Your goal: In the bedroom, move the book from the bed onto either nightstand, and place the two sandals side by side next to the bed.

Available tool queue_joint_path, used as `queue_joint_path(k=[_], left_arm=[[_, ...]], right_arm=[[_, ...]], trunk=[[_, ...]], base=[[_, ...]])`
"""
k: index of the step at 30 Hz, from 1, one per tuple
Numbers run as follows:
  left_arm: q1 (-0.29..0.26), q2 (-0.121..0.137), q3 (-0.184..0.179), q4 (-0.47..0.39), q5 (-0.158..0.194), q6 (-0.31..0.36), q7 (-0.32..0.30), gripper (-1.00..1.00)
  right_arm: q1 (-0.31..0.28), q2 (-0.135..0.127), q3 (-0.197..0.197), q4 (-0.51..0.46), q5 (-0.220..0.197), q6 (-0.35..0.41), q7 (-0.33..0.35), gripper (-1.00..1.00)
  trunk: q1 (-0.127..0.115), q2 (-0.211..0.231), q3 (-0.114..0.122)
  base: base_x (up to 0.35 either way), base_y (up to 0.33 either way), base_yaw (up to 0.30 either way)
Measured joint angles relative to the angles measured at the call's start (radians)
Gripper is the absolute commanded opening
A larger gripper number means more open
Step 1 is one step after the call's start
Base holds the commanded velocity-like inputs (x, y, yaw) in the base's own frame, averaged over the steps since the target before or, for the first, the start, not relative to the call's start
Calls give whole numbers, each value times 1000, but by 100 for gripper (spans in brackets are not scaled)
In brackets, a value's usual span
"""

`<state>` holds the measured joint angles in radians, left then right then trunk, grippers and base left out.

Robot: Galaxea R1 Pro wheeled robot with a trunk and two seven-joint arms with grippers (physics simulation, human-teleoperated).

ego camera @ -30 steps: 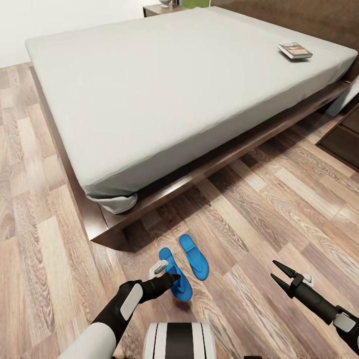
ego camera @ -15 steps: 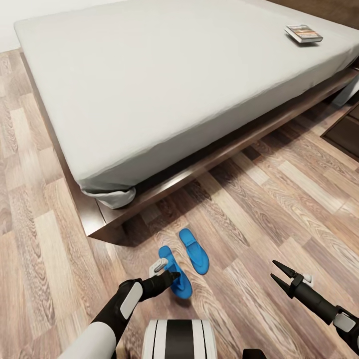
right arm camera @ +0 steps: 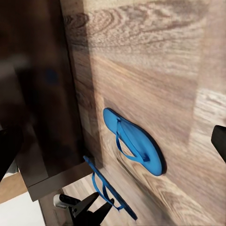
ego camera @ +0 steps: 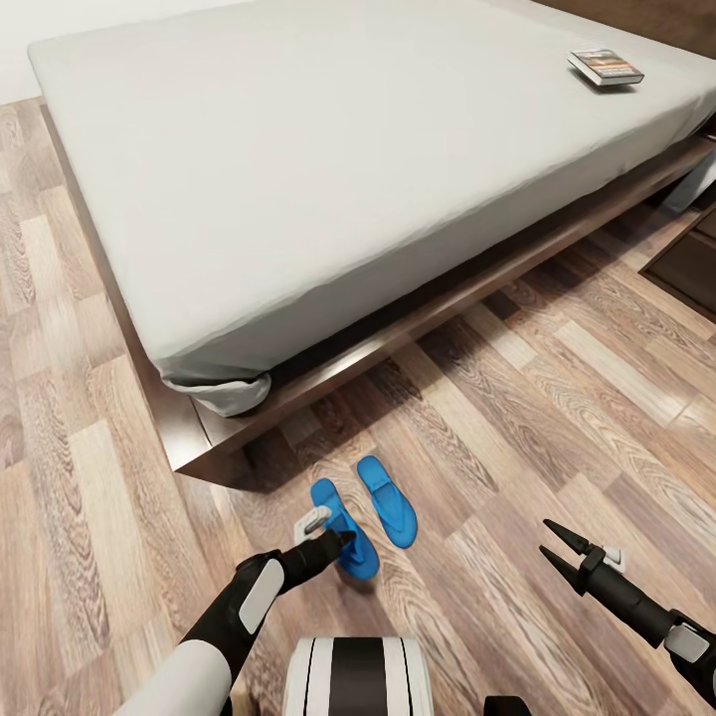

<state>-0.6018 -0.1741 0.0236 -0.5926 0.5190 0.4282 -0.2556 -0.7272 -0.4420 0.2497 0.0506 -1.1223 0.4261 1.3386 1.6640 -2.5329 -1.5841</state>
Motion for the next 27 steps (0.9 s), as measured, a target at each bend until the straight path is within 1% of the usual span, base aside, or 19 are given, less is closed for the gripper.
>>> queue_joint_path(k=[6, 11, 15, 20, 27], left_arm=[[0, 0, -2, 0, 1, -27, -2, -100], [0, 0, -3, -1, 1, -36, -7, -100], [1, 0, -3, -1, 0, -39, -40, -100], [1, 0, -3, 0, -1, -39, -49, -100], [0, 0, -3, 2, -2, -40, -51, -100]], right_arm=[[0, 0, 0, 0, 0, 0, 0, 100], [0, 0, 0, 0, 2, 0, 0, 100], [0, 0, 0, 0, 3, 1, -2, 100], [0, 0, 1, 0, 3, 1, -2, 100], [0, 1, 1, 0, 2, 1, -2, 100]], trunk=[[0, 0, 0], [0, 0, 0], [0, 0, 0], [0, 0, 0], [0, 0, 0]], base=[[0, 0, 0], [0, 0, 0], [0, 0, 0], [0, 0, -12], [0, 0, -184]])
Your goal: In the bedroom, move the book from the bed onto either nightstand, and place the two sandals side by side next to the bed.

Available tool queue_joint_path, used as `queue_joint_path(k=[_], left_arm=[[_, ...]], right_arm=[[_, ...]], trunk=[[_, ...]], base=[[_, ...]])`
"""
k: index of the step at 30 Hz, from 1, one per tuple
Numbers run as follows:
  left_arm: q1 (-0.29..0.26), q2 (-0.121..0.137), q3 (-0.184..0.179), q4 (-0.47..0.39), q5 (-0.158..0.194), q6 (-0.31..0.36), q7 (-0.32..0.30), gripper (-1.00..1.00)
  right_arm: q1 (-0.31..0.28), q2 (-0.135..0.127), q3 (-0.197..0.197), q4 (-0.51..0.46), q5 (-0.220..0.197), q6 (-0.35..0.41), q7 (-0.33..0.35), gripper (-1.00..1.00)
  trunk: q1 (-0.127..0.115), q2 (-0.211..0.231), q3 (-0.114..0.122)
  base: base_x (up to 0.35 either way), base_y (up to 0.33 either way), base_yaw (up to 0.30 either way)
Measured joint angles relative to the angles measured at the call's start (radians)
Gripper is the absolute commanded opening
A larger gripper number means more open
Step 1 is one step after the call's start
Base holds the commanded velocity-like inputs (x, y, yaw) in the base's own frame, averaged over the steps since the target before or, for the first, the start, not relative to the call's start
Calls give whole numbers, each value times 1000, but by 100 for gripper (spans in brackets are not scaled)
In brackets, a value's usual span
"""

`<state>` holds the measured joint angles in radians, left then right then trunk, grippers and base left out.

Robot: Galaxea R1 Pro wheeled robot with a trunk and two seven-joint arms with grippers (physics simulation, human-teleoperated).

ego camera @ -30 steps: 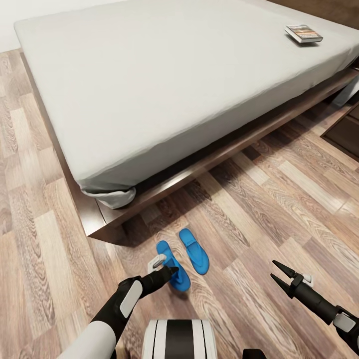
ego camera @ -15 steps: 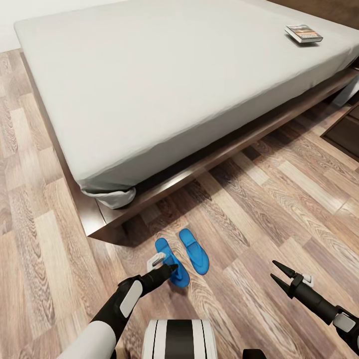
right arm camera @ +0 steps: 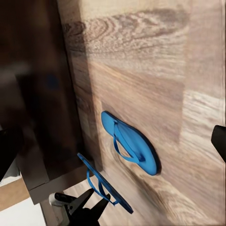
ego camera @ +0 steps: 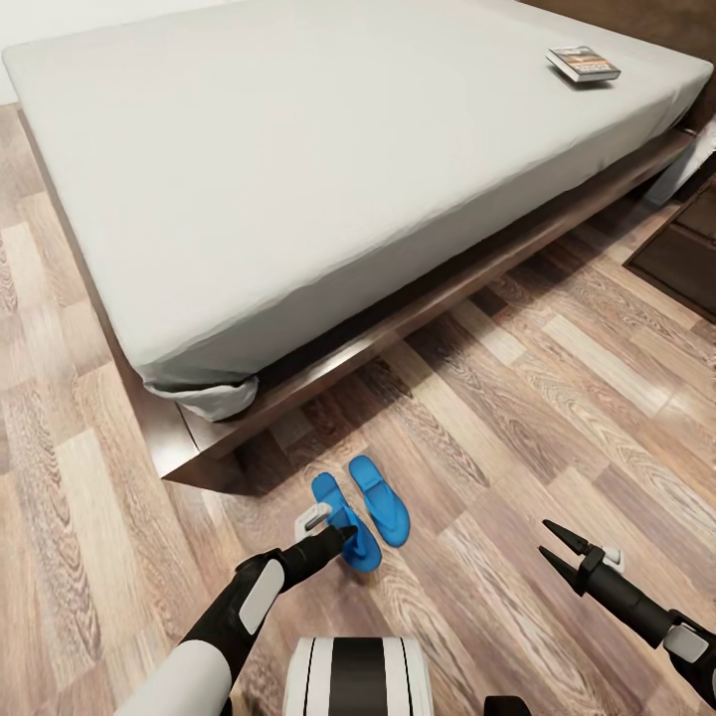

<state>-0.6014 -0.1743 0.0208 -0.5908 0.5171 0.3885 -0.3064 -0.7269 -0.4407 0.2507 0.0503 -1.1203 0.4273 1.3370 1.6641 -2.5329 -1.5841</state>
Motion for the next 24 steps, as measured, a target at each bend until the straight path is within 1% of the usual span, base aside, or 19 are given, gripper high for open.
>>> queue_joint_path(k=[6, 20, 24], left_arm=[[0, 0, 1, 0, 0, 0, 0, -100], [0, 0, 1, 0, 0, 0, 0, -100], [0, 0, 1, 1, -1, 0, 0, -100]], right_arm=[[0, 0, 0, 0, 2, 0, 0, 100], [0, -1, -1, 0, 1, 0, 0, 100], [0, 0, 0, 0, 0, 0, 1, 100]], trunk=[[0, 0, 0], [0, 0, 0], [2, -1, -15]], base=[[0, 0, -44], [0, 0, -2], [0, 0, 0]])
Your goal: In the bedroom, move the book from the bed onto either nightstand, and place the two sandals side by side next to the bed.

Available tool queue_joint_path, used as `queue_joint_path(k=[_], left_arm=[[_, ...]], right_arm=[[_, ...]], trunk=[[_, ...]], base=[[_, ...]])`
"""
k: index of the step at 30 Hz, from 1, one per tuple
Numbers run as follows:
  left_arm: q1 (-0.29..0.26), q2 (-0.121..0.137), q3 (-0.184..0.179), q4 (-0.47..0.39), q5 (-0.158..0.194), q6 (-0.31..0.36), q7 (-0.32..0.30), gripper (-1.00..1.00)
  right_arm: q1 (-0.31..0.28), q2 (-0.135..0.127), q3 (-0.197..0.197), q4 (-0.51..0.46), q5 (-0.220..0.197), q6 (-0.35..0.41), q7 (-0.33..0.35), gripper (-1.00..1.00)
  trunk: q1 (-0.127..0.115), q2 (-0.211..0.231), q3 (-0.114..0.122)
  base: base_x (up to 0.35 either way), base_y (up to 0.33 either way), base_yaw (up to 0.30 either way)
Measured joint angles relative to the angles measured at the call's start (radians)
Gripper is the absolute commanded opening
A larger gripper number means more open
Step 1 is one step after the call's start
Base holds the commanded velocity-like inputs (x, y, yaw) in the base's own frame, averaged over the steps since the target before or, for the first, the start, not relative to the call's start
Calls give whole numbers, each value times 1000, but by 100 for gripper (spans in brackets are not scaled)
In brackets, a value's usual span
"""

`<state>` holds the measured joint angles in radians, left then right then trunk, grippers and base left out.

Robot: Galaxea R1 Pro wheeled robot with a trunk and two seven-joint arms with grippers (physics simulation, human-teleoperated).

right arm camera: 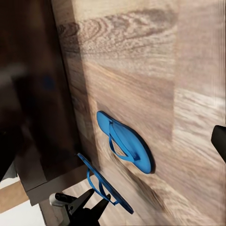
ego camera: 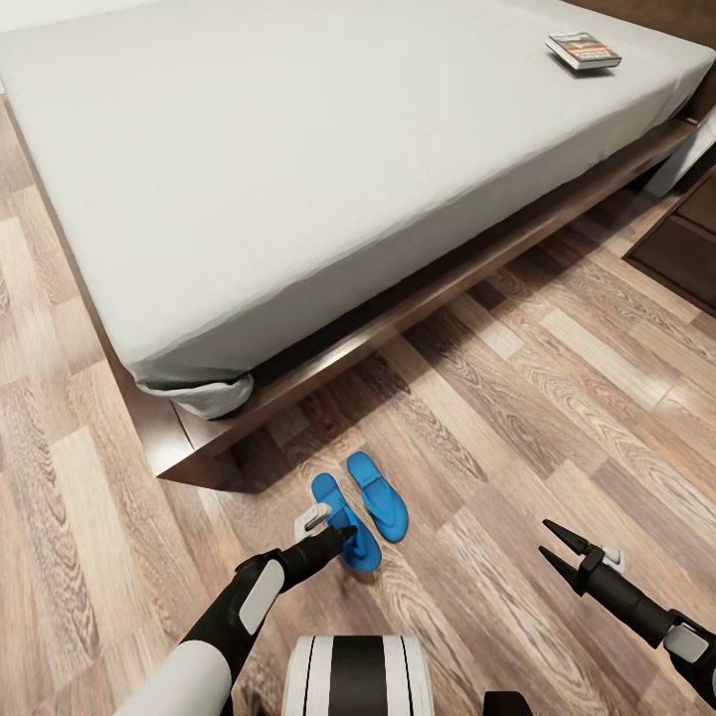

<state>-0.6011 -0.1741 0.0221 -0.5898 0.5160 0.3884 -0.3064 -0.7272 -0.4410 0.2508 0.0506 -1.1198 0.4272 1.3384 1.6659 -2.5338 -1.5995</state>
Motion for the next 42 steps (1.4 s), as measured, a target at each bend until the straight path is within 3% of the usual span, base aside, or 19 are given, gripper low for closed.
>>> queue_joint_path(k=[14, 19, 22, 30, 42], left_arm=[[0, 0, 0, 0, 1, -1, 0, -100], [0, 0, 0, -1, -1, 0, 0, -100], [0, 0, 0, -1, 1, 0, 0, -100], [0, 0, 0, -1, 0, 0, 0, -100], [0, 0, 0, -1, 0, 1, 1, -100]], right_arm=[[0, 1, 0, 0, 0, 0, 0, 100], [0, 1, 0, 0, -1, -1, 1, 100], [0, 1, 0, 0, -3, -8, 4, 100], [17, 2, 0, -3, -3, -166, 45, 100], [62, 2, 1, -64, -3, -272, 57, 100]], trunk=[[0, 0, 0], [2, -1, -19], [2, -1, -19], [2, -1, -19], [2, -1, -19]], base=[[0, 0, 0], [0, 0, 0], [0, 0, 0], [0, 0, 0], [0, 0, 0]])
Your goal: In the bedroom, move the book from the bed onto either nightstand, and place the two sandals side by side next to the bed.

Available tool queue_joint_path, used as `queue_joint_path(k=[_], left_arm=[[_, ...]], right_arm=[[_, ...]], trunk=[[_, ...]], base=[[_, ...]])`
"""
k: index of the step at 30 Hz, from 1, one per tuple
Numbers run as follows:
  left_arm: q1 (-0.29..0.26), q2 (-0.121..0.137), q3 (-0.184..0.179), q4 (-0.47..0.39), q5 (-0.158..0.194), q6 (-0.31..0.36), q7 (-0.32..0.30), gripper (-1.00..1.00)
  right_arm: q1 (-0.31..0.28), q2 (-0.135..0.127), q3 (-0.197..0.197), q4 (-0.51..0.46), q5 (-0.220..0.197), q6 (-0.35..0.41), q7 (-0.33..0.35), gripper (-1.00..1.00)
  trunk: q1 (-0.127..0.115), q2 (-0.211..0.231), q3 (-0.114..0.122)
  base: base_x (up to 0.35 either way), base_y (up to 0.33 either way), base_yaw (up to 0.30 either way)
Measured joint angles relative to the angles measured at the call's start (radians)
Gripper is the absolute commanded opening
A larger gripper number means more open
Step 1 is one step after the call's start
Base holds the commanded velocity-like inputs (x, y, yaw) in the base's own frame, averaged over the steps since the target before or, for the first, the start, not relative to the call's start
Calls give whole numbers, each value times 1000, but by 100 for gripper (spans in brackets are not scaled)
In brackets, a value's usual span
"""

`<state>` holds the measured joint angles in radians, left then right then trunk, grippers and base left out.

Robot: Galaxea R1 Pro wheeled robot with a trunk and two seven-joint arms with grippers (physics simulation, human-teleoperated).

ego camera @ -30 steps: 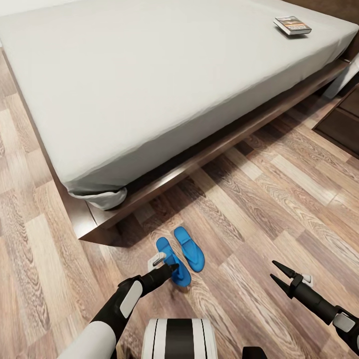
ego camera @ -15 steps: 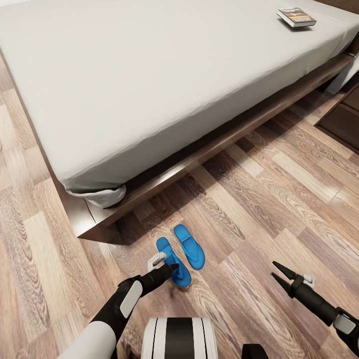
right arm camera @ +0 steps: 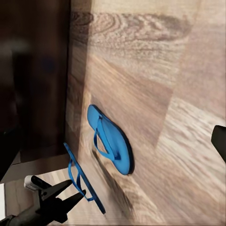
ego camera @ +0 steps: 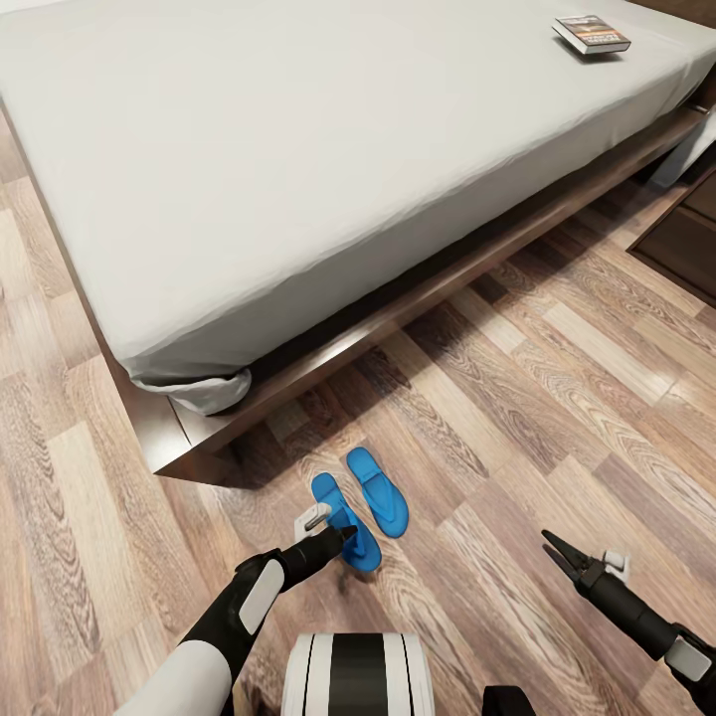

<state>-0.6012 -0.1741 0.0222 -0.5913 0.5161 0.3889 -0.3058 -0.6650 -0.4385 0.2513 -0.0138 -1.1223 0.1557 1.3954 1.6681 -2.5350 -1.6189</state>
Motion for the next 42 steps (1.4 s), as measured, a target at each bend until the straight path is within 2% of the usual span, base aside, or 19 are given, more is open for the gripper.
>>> queue_joint_path(k=[8, 18, 42], left_arm=[[-1, 0, 0, -2, 0, 0, -1, -100], [-1, 0, 0, -3, -2, -2, -1, -100], [-1, 0, 0, -22, -1, -2, -1, -100]], right_arm=[[10, 0, 0, -13, 0, -12, 0, 100], [11, 0, 0, -14, -4, -13, 0, 100], [12, 0, 0, -14, -4, -13, 0, 100]], trunk=[[0, 0, 0], [5, -2, -39], [4, -2, -39]], base=[[0, 0, 0], [0, 0, 0], [8, 0, 0]])
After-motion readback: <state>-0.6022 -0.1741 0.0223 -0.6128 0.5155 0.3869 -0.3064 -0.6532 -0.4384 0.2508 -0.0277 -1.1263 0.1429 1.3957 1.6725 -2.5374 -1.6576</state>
